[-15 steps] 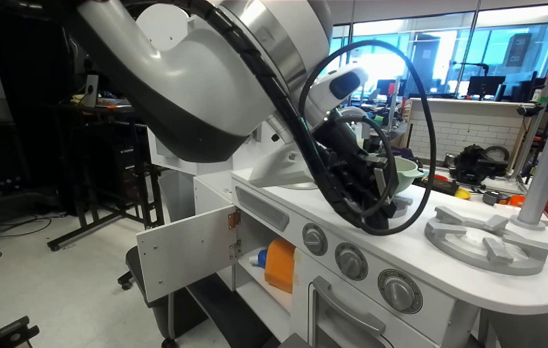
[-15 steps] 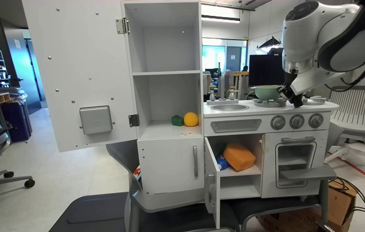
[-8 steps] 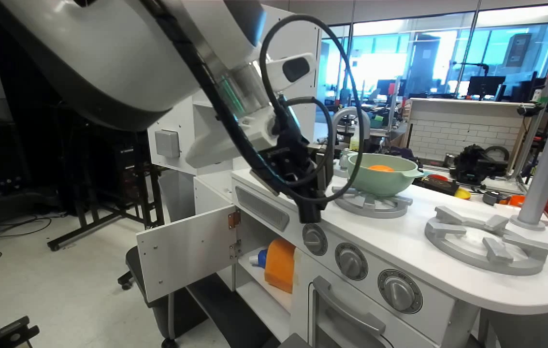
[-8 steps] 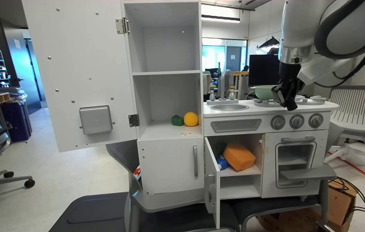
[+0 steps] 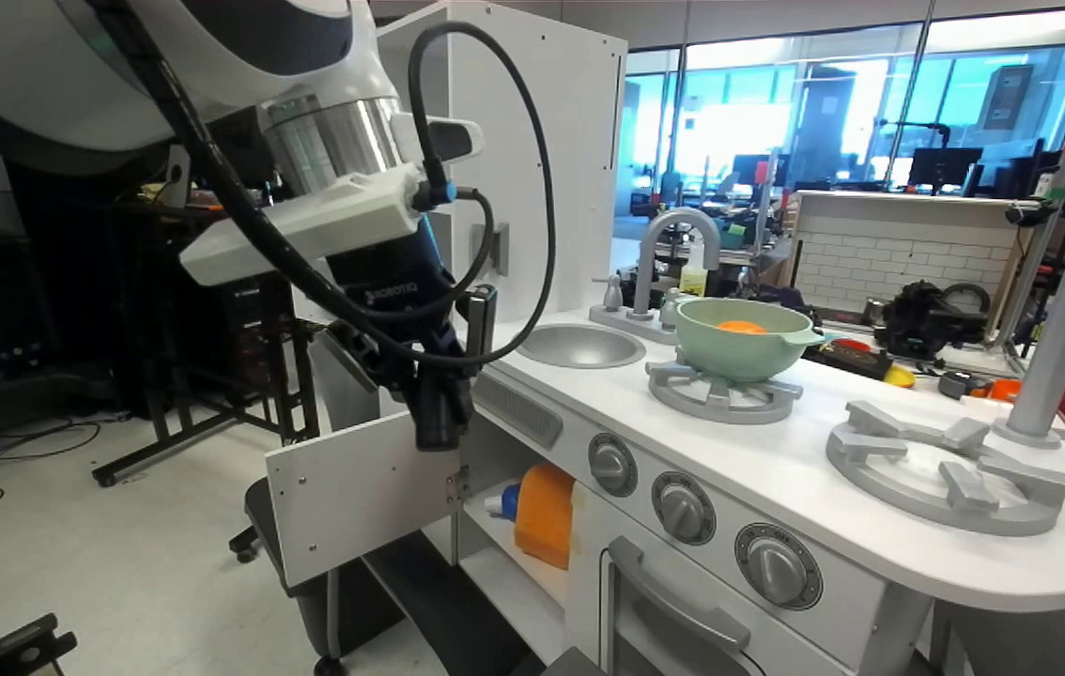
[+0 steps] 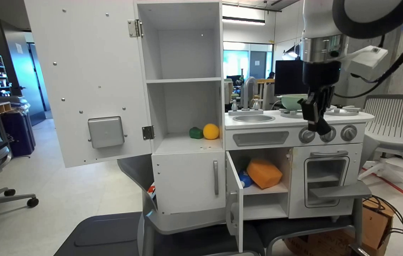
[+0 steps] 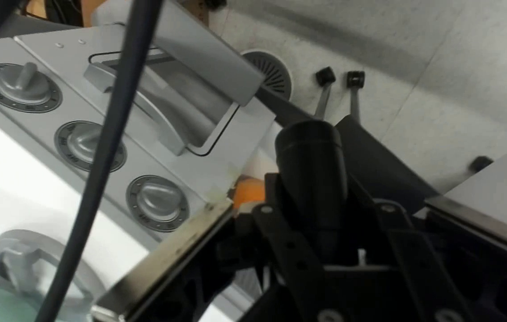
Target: Put the sponge and bottle in the open cabinet and then close the cabinet door
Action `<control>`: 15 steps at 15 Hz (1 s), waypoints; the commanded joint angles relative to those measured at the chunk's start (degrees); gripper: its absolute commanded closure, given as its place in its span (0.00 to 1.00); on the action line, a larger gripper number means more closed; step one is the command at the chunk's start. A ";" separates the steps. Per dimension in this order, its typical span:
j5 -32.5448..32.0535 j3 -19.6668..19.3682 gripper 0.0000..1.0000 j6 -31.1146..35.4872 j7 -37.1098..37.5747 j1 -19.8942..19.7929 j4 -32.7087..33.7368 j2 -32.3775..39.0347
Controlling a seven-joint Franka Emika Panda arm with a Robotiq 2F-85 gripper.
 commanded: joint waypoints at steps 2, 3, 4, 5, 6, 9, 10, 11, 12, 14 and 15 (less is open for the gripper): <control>4.02 -0.22 0.91 -7.62 -7.95 4.14 1.70 1.88; 3.94 -0.15 0.91 -9.29 -8.36 4.92 2.61 2.51; 3.25 -0.29 0.91 -10.75 -6.98 6.16 4.00 3.58; 1.95 -0.99 0.91 -9.16 -5.66 6.64 4.11 5.52; 1.06 -1.42 0.91 -8.86 -4.07 7.56 5.15 7.20; -0.96 -3.46 0.91 -6.56 0.53 9.74 8.81 13.92; -0.90 -3.90 0.91 -7.38 1.61 10.68 10.58 16.00; -1.18 -4.69 0.91 -6.56 2.61 11.26 11.94 18.99; -1.58 -5.39 0.91 -6.14 3.98 12.13 13.00 20.90; -1.31 -6.38 0.91 -5.70 6.28 14.22 17.26 25.96; -1.53 -7.32 0.91 -4.46 7.66 15.21 18.61 27.95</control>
